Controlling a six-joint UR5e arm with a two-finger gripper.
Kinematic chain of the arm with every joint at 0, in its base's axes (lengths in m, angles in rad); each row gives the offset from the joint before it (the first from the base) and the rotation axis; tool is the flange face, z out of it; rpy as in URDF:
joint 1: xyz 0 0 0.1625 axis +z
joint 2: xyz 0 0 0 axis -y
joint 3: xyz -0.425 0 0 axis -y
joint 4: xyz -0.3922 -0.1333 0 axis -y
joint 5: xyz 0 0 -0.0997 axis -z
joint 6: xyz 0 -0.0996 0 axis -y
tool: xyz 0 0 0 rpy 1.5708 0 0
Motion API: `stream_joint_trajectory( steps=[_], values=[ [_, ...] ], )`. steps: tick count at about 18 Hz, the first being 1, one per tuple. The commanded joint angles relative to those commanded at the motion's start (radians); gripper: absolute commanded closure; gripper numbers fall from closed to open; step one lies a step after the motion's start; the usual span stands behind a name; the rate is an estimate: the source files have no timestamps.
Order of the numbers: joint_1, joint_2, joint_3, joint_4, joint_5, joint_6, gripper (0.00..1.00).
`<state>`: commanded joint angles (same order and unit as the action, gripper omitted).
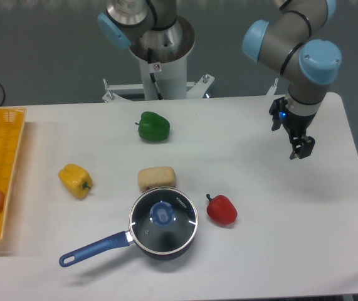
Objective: Open the lid
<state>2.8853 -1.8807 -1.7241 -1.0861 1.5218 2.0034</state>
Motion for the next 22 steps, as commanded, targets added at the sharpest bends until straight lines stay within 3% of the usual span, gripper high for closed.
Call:
stream_joint_trajectory(
  steps=[10,13,22],
  values=[
    [0.008,0.035,-0.018,-0.006,-0.023,-0.041,0.0],
    [-0.003,0.057,-0.017,-0.04,-0.023,-0.133,0.0],
    [-0.161,0.104,-0.008,-0.048,-0.022,-0.428,0.0]
  ],
)
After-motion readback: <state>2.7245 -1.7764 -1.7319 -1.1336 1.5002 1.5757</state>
